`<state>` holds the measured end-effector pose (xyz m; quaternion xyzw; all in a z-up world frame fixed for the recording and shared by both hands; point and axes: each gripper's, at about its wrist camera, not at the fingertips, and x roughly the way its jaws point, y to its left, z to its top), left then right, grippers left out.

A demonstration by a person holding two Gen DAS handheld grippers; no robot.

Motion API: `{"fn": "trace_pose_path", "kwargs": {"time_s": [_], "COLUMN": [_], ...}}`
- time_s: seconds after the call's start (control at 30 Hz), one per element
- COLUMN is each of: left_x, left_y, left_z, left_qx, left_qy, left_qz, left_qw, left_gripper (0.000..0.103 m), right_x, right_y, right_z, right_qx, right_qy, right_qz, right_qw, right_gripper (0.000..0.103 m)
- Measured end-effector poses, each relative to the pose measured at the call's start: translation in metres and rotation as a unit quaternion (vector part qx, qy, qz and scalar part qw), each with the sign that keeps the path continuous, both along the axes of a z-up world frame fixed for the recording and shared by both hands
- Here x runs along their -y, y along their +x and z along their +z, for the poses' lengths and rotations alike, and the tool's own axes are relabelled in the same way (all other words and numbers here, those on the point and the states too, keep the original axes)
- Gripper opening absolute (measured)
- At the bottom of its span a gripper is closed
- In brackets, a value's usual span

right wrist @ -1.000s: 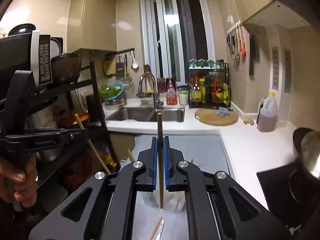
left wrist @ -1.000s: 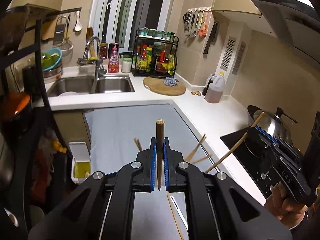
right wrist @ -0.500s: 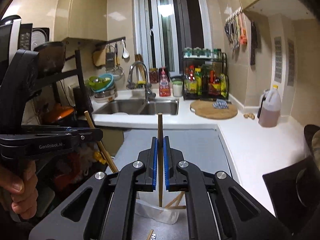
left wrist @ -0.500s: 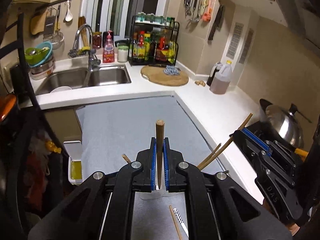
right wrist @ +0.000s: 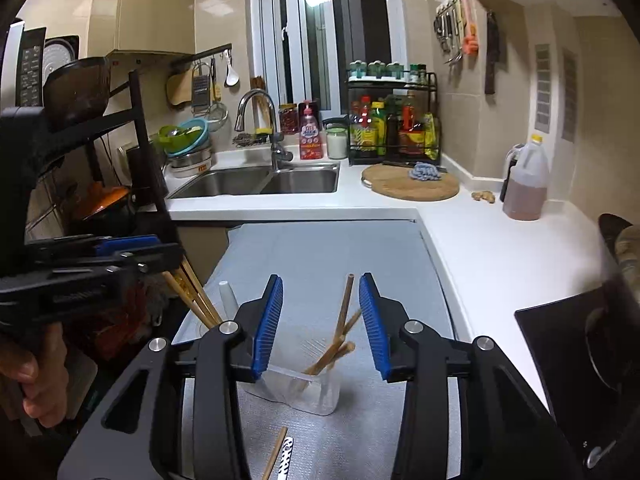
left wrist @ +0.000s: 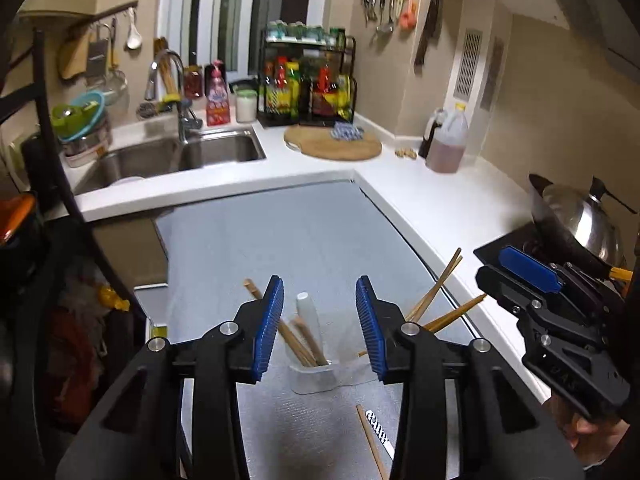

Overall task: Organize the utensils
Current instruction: 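Open the left tool over the container while the right tool releases its chopstick there, then move both open tools back toward the last chopstick and white spoon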

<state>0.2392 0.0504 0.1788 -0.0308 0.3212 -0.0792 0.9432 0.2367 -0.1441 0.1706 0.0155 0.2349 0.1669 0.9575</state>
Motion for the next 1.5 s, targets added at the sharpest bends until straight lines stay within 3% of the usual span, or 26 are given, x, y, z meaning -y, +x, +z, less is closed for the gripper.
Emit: {"fn": "trace_pose_path", "kwargs": {"time_s": [0.13, 0.33, 0.47, 0.53, 0.6, 0.7, 1.0, 1.23, 1.37, 1.5], "left_x": [-0.006, -0.002, 0.004, 0.005, 0.006, 0.009, 0.014, 0.014, 0.016, 0.014], "left_y": [-0.042, -0.089, -0.117, -0.129, -0.142, -0.161, -0.200, -0.219, -0.223, -0.227], "left_z": [0.012, 0.003, -0.015, -0.023, -0.031, -0.043, -0.095, -0.146, -0.159, -0.158], "left_qx": [0.039, 0.054, 0.056, 0.058, 0.062, 0.071, 0.053, 0.055, 0.049, 0.063], "left_qy": [-0.002, 0.001, 0.003, 0.003, 0.000, 0.010, 0.017, 0.011, 0.012, 0.010], "left_qz": [0.018, 0.041, 0.057, 0.065, 0.069, 0.085, 0.092, 0.107, 0.104, 0.102], "left_qw": [0.9991, 0.9977, 0.9968, 0.9962, 0.9957, 0.9938, 0.9942, 0.9927, 0.9932, 0.9928], "left_gripper": [0.040, 0.043, 0.055, 0.065, 0.084, 0.095, 0.095, 0.095, 0.095, 0.095], "right_x": [0.009, 0.017, 0.021, 0.022, 0.025, 0.033, 0.051, 0.054, 0.050, 0.041], "right_y": [-0.027, -0.081, -0.116, -0.131, -0.147, -0.164, -0.198, -0.216, -0.220, -0.216], "right_z": [0.008, 0.006, -0.011, -0.020, -0.029, -0.045, -0.097, -0.138, -0.155, -0.167], "right_qx": [0.023, 0.043, 0.045, 0.048, 0.055, 0.052, 0.010, -0.023, -0.041, -0.057], "right_qy": [-0.003, 0.001, -0.001, -0.006, -0.016, -0.023, -0.010, 0.006, 0.012, 0.009], "right_qz": [-0.014, -0.023, -0.030, -0.034, -0.046, -0.071, -0.099, -0.083, -0.079, -0.076], "right_qw": [1.000, 0.999, 0.999, 0.998, 0.997, 0.996, 0.995, 0.996, 0.996, 0.995], "right_gripper": [0.041, 0.042, 0.049, 0.073, 0.098, 0.098, 0.098, 0.098, 0.098, 0.085]}}
